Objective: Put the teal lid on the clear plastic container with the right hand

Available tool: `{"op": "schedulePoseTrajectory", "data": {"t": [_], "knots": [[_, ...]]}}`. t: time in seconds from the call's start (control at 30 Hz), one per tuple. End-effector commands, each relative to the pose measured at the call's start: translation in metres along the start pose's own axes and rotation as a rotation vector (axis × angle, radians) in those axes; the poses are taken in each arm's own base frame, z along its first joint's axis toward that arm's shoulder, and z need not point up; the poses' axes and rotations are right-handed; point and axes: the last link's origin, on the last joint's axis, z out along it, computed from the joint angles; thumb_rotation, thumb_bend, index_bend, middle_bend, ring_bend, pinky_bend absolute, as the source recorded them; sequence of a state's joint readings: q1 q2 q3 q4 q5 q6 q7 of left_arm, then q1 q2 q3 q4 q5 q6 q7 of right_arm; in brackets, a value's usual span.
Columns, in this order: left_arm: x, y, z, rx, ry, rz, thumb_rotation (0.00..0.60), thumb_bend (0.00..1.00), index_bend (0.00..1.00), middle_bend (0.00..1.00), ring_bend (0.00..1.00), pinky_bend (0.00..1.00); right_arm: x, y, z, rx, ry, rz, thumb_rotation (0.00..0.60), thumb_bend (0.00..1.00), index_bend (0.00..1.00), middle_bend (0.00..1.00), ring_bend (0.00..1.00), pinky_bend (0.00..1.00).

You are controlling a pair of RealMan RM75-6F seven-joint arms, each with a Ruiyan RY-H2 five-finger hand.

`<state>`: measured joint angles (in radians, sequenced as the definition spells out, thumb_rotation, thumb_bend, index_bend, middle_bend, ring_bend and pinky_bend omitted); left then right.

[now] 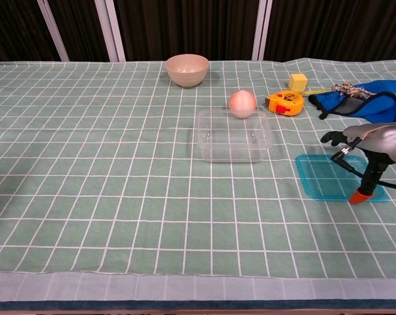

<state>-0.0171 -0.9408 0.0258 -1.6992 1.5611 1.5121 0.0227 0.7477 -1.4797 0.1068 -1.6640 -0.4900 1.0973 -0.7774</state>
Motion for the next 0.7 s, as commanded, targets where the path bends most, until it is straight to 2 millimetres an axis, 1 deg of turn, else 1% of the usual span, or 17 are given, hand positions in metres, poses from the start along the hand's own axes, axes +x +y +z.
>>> {"op": "schedulePoseTrajectory", "data": {"t": [0.03,0.37,0.7], "knots": [[0.0000,-0.0005,0.0000,0.002,0.000,-0.001,0.600,0.46,0.11,0.00,0.00,0.00,0.0000,-0.0009,0.0010,0.001,0.003,0.002,0.600,0.10,0.04,0.12,0.00,0.00],[-0.0007,-0.0008,-0.0003,0.005,-0.008,0.000,0.600,0.46,0.11,0.00,0.00,0.00,-0.0010,0.0018,-0.0001,-0.007,-0.001,-0.003,0.600,0.10,0.04,0.12,0.00,0.00],[-0.0010,-0.0010,-0.0003,0.007,-0.011,0.000,0.600,0.46,0.11,0.00,0.00,0.00,-0.0063,0.0045,0.0015,-0.014,-0.010,-0.004,0.600,0.10,0.04,0.13,0.00,0.00]]}}
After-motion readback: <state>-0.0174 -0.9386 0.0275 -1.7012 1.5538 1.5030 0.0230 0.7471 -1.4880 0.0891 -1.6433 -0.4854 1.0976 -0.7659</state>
